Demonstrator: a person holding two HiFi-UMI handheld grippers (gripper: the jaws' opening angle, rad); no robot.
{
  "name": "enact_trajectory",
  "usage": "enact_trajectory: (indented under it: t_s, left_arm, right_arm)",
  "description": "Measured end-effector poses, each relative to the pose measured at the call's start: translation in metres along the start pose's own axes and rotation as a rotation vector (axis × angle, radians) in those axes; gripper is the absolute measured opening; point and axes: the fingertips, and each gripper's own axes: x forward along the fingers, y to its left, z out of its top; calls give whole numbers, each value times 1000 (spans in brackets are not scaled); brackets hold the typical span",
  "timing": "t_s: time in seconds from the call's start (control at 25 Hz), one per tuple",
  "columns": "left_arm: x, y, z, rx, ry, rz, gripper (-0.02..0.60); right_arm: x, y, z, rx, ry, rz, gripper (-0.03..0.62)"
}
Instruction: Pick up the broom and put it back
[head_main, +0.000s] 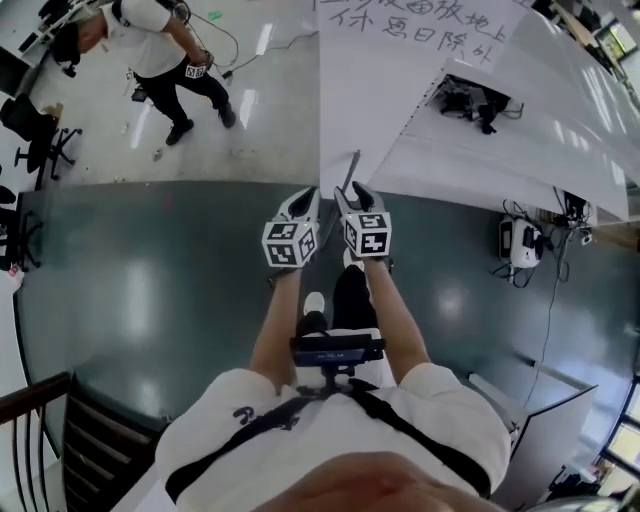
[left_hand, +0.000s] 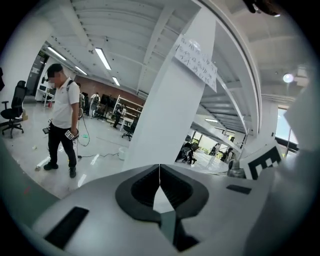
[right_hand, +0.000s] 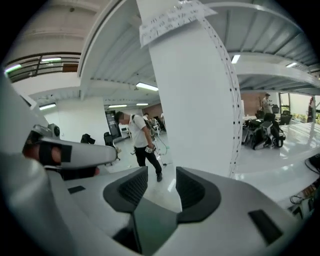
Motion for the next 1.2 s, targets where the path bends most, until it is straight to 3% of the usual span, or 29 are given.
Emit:
enact_trajectory:
  t_s: [0.32,0.6,0.88,1.2]
  left_arm:
    - [-42,-24,94,145,-172,-48,12]
    - [-91,-47,147,216,-299,-64,12]
    - [-112,-61,159,231,-346,-86,12]
    - [-121,-70,159,245,-350,-107,12]
  right_arm:
    - [-63,46,93,-42,-234,-47,143]
    - [-121,69,163,-95,-391,-94,91]
    - [-158,88,190,-115,-478,-109,12]
    - [-169,98,193,-123,-494,-126,8]
